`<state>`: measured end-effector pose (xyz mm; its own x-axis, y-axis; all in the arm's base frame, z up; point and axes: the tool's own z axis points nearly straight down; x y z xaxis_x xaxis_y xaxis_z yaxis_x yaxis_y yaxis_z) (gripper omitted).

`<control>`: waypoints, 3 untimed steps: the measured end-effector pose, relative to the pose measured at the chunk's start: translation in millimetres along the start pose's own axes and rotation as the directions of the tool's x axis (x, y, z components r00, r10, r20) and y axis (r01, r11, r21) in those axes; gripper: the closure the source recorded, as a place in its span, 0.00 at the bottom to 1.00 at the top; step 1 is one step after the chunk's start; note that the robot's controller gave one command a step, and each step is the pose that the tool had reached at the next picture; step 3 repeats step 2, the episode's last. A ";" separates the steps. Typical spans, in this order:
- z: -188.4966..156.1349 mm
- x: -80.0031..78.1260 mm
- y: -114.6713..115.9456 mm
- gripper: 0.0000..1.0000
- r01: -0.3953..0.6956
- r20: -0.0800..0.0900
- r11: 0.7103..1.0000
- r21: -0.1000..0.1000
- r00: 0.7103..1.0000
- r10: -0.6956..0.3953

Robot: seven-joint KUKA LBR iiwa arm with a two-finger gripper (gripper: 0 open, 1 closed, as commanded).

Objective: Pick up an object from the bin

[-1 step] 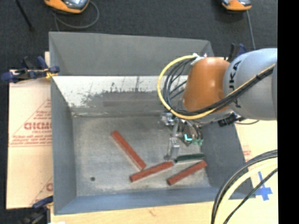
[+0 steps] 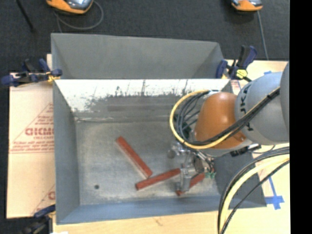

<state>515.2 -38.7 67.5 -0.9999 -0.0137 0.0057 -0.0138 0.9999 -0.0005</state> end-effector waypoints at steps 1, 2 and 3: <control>-3.1 -3.3 0.8 1.00 0.003 0.008 1.000 0.000 1.000 -0.003; -136.4 8.5 -31.5 1.00 0.009 0.017 1.000 0.003 1.000 -0.010; -136.4 8.5 -31.5 1.00 0.009 0.017 1.000 0.003 1.000 -0.010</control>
Offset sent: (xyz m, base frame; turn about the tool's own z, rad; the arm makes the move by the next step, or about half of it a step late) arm 0.0000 0.0000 0.0000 0.0000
